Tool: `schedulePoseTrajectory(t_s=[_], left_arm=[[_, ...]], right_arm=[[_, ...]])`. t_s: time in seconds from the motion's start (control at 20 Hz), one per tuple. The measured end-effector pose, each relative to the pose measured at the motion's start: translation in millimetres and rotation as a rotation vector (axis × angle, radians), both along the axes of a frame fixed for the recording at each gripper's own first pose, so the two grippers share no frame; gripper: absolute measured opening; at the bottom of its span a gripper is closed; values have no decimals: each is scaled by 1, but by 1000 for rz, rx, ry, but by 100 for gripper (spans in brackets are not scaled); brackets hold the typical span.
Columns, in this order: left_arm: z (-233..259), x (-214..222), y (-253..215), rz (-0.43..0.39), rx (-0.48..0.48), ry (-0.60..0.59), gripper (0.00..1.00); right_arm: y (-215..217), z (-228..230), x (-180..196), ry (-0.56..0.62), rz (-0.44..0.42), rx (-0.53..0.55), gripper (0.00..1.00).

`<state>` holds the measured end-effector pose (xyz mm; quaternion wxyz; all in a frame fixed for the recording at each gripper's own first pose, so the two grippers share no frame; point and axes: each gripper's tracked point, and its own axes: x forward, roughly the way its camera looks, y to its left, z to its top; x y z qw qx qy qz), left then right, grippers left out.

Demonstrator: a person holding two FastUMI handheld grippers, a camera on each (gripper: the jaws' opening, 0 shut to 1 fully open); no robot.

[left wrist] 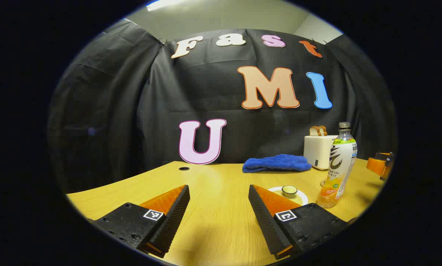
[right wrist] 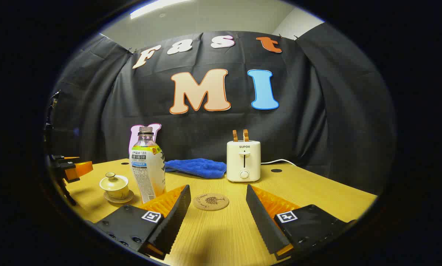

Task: Open the teacup lid with one hand, grasp the water bottle and pour water into the teacup with the other hand; after pouring, place the water bottle on the coaster and then close the teacup lid.

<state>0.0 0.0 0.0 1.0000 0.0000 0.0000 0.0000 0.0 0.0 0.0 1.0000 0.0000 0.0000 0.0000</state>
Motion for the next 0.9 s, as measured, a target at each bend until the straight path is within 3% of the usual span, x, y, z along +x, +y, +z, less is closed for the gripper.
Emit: schedulePoseTrajectory(t_s=[0.45,0.6,0.75,0.9], left_arm=[[0,0,0,0,0,0,94],[0,0,0,0,0,1,94],[0,-1,1,0,-1,1,94],[0,0,0,1,-1,1,94]], right_arm=[[0,0,0,-1,1,0,94],[0,0,0,-1,1,0,99],[-1,0,0,-1,1,0,94],[-1,-1,0,-1,1,-1,99]])
